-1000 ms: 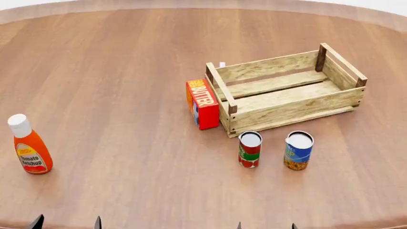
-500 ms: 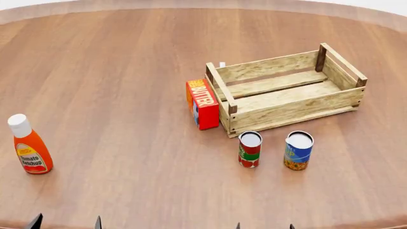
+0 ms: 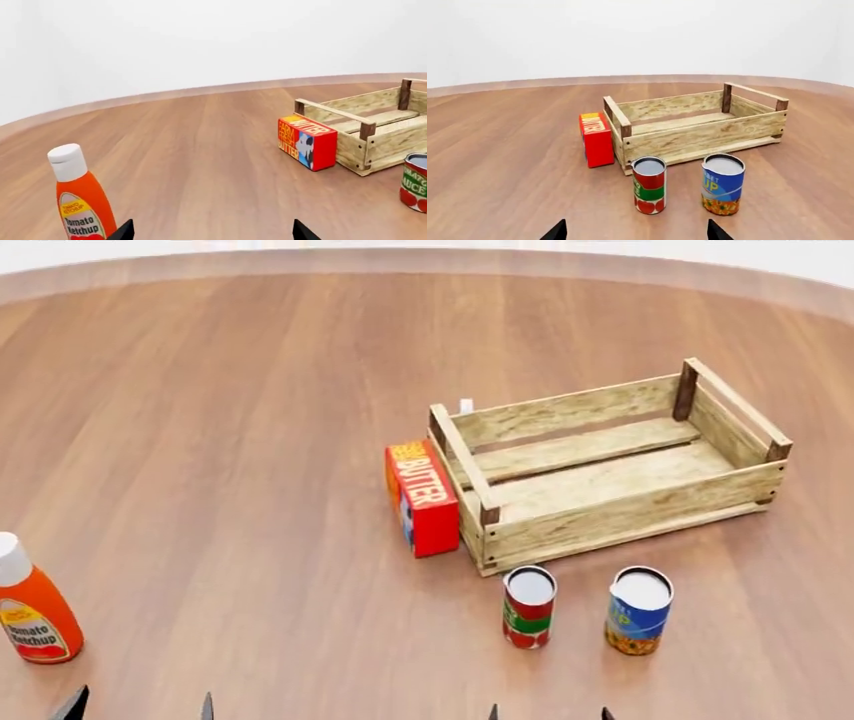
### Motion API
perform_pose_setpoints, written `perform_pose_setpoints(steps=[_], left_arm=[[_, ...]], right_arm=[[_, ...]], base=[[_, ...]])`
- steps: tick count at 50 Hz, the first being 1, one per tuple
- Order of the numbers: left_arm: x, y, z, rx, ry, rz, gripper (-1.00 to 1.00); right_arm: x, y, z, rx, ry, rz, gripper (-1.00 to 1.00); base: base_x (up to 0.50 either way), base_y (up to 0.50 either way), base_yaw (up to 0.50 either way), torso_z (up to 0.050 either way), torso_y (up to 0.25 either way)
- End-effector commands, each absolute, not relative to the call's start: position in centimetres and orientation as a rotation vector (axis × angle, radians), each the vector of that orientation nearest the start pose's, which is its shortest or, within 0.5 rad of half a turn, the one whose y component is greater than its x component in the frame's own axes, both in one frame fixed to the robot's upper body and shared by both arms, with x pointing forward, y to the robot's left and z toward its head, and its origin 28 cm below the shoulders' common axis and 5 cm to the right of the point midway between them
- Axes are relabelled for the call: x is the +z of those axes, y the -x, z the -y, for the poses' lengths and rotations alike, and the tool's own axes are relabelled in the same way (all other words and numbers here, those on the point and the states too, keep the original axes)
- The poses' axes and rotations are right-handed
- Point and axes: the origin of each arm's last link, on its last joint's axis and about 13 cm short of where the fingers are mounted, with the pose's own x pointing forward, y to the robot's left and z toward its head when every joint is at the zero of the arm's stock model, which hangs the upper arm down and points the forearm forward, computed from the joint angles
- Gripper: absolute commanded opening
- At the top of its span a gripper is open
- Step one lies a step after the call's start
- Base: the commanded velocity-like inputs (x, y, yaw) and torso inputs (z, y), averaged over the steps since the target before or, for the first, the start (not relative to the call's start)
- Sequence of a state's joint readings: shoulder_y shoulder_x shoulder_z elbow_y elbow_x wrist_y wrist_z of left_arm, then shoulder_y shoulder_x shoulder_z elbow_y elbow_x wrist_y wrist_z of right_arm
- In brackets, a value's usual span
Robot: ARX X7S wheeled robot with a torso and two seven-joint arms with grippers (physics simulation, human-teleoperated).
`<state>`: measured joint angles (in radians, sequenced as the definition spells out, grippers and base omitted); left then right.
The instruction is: Pick up the tomato sauce, and put it in the wooden tray.
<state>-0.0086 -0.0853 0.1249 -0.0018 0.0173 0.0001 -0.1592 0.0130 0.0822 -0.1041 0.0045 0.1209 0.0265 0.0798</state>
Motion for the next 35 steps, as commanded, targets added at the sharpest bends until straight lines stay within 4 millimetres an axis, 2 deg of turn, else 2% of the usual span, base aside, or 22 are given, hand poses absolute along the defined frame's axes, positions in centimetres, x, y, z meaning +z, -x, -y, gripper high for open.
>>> perform_pose_setpoints(steps=[1, 35], left_arm=[[1.3, -21.15, -20.32, 0.013, -0.07, 0.016, 1.0], [1.32, -21.11, -20.26, 0.014, -0.067, 0.016, 1.0]], right_arm=[[1.18, -21.22, 9.46, 0.033, -0.047, -0.032, 1.0], [1.12, -21.2, 9.48, 0.032, -0.038, -0.041, 1.0]], base=[[0.39, 0.0, 0.0, 0.0, 0.0], [0.39, 0.0, 0.0, 0.0, 0.0]])
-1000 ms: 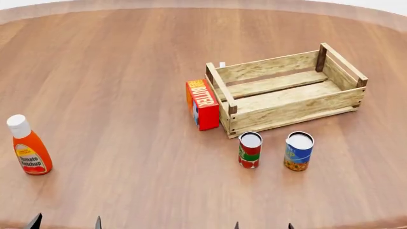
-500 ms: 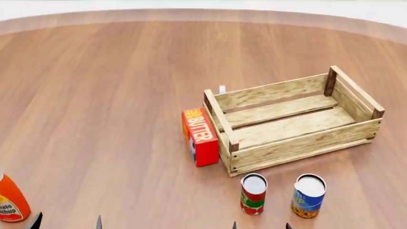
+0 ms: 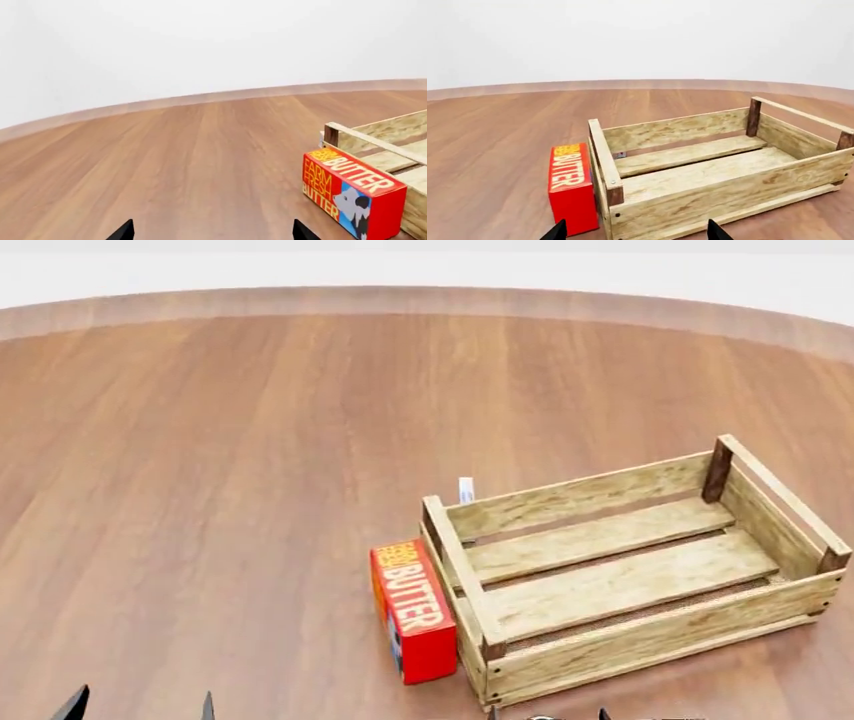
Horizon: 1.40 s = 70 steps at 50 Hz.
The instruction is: Pick up the tomato sauce, and put it in the wooden tray.
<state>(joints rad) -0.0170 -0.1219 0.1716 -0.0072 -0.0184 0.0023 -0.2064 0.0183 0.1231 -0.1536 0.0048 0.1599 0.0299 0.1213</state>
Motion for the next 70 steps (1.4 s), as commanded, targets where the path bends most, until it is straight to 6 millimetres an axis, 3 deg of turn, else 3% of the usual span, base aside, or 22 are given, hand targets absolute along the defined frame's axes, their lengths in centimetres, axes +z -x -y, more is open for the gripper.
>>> perform_pose_setpoints(steps=[1, 28, 48, 53, 59, 70], left_arm=[[1.3, -21.1, -20.3, 0.014, -0.062, 0.016, 1.0], [1.3, -21.1, -20.3, 0.015, -0.067, 0.017, 1.0], [1.3, -21.1, -20.4, 0.014, -0.043, 0.015, 1.0], [1.3, -21.1, -20.4, 0.013, -0.043, 0.015, 1.0], [1.3, -21.1, -20.4, 0.013, -0.043, 0.015, 1.0], [1.3, -21.0, -20.4, 0.012, -0.042, 0.015, 1.0]], right_arm=[[1.1, -21.2, 9.5, 0.031, -0.036, -0.042, 1.0], [1.2, -21.2, 9.5, 0.024, -0.042, -0.047, 1.0], [0.7, -20.8, 9.1, -0.01, 0.009, -0.076, 1.0], [1.5, -17.8, 8.3, -0.053, 0.099, -0.111, 1.0], [2.1, -13.6, 8.6, -0.069, 0.065, -0.122, 1.0], [2.9, -7.9, 7.7, -0.014, 0.049, -0.106, 1.0]], base=[[0.39, 0.0, 0.0, 0.0, 0.0], [0.39, 0.0, 0.0, 0.0, 0.001], [0.0, 0.0, 0.0, 0.0, 0.0], [0.0, 0.0, 0.0, 0.0, 0.0], [0.0, 0.0, 0.0, 0.0, 0.0], [0.0, 0.0, 0.0, 0.0, 0.0]])
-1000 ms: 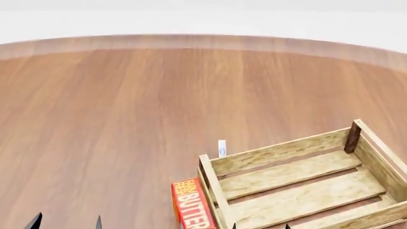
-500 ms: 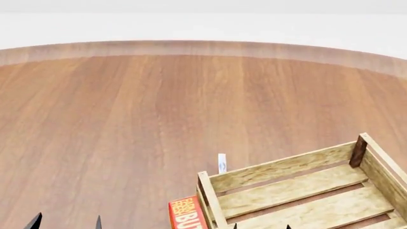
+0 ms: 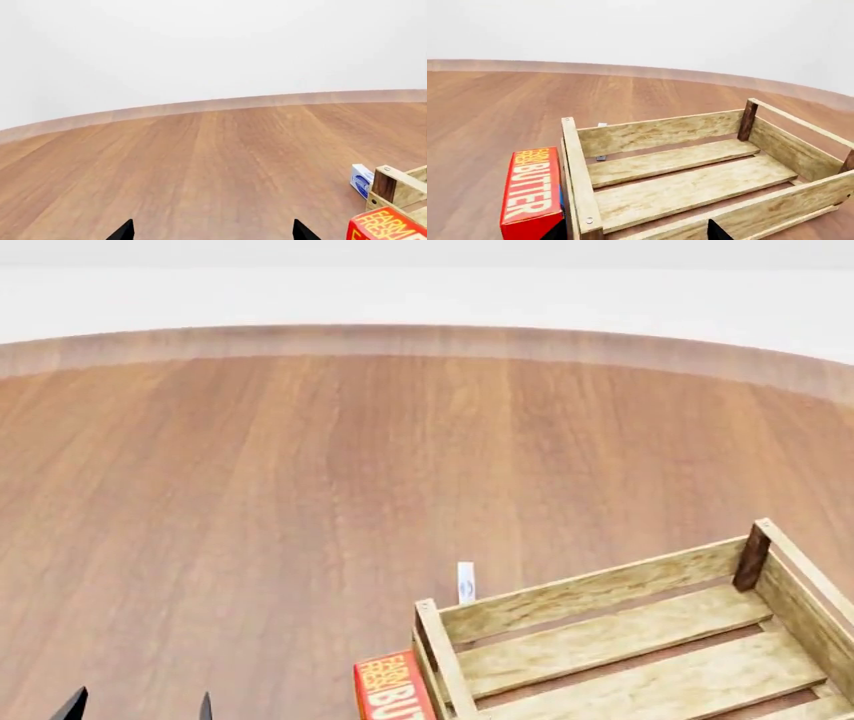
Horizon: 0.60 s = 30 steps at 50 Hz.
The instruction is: Pick up the tomato sauce, and put it in the wooden tray.
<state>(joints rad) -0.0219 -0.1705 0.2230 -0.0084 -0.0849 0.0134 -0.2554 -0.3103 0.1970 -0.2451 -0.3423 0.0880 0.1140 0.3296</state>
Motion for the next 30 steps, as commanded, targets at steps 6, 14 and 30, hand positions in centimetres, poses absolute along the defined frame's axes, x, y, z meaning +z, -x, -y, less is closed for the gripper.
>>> perform_pose_setpoints(steps=[6, 14, 30], left_arm=[[1.3, -21.1, -20.4, 0.012, -0.044, 0.015, 1.0], [1.3, -21.0, -20.4, 0.012, -0.042, 0.014, 1.0], [1.4, -21.0, -20.4, 0.012, -0.039, 0.015, 1.0]], right_arm=[[2.9, -5.5, 6.9, 0.044, 0.04, -0.111, 1.0], [1.1, -4.5, 7.0, 0.036, -0.045, -0.169, 1.0], [-0.8, -4.6, 7.2, 0.017, -0.056, -0.227, 1.0]], base=[[0.0, 0.0, 0.0, 0.0, 0.0], [0.0, 0.0, 0.0, 0.0, 0.0], [0.0, 0.0, 0.0, 0.0, 0.0]])
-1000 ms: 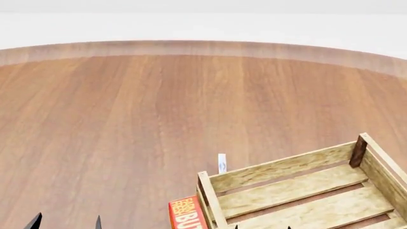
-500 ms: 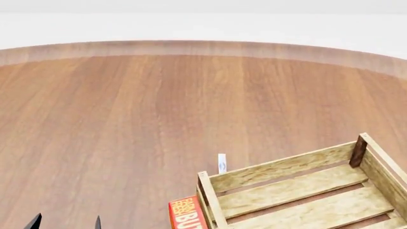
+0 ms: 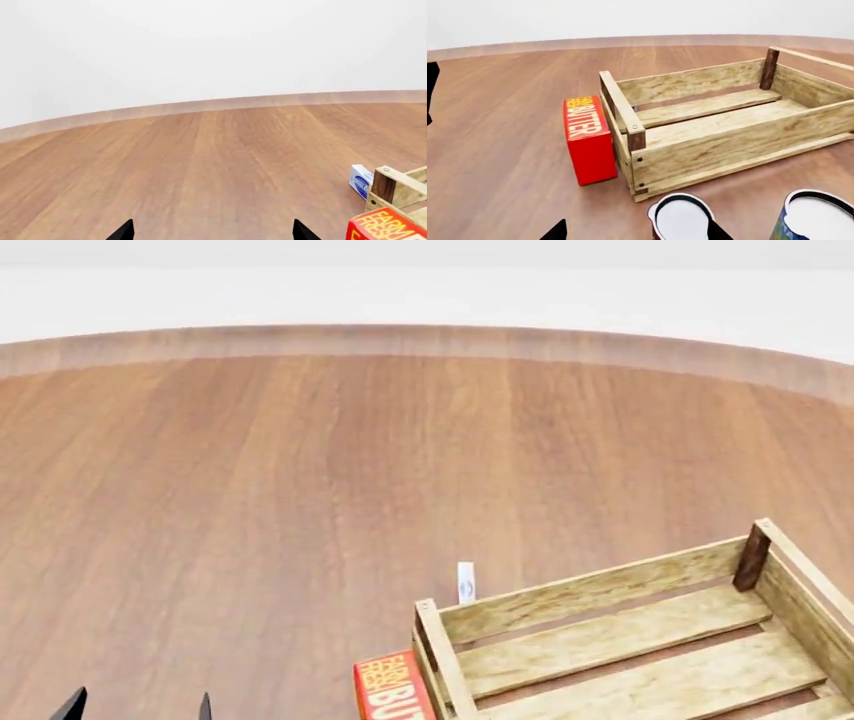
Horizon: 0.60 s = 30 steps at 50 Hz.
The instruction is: Pick up the tomato sauce, and put it in the wooden tray.
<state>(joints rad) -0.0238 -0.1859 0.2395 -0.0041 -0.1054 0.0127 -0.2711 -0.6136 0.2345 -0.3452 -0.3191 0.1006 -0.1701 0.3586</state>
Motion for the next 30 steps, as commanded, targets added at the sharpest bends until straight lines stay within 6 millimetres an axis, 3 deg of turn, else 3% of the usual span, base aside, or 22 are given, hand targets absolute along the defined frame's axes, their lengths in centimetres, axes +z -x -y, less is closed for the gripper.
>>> perform_pose_setpoints(steps=[1, 20, 30], left_arm=[[1.4, -21.0, -20.4, 0.012, -0.039, 0.015, 1.0], [1.3, -21.0, -20.4, 0.012, -0.041, 0.015, 1.0], [1.3, -21.0, -20.4, 0.012, -0.041, 0.016, 1.0]], right_arm=[[-1.0, -4.8, 7.3, 0.01, -0.052, -0.232, 1.0], [-1.0, -4.7, 7.7, -0.017, -0.045, -0.223, 1.0], [-0.7, -6.3, 7.9, -0.029, -0.071, -0.264, 1.0]], base=[[0.0, 0.0, 0.0, 0.0, 0.0], [0.0, 0.0, 0.0, 0.0, 0.0], [0.0, 0.0, 0.0, 0.0, 0.0]])
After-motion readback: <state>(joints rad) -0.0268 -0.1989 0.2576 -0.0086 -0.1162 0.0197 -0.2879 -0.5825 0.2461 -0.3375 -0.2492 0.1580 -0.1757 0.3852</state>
